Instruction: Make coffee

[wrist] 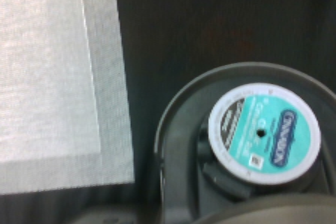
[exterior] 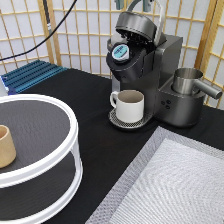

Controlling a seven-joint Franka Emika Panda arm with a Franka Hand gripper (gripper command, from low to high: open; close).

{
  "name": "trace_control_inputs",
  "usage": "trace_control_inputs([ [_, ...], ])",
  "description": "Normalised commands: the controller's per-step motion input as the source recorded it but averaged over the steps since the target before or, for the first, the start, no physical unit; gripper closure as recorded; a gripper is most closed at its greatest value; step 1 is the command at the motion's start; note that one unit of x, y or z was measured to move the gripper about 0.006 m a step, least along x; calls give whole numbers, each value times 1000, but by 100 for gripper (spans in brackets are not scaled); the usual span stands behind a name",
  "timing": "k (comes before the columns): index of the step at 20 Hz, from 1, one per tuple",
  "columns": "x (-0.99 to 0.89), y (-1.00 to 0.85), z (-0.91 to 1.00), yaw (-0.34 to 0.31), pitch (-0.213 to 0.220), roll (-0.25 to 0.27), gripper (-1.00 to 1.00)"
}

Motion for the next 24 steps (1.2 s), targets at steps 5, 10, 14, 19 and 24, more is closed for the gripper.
trace_control_inputs([
  [5, 148, -104, -282, 15, 33, -174, -100],
  [10, 211, -225, -229, 21, 38, -75, -100],
  [14, 149, -421, -202, 16, 38, 0, -100],
  [19, 15, -498, 97, 9, 55, 51, -100],
  [24, -335, -37, 809, 0, 18, 28, -100],
])
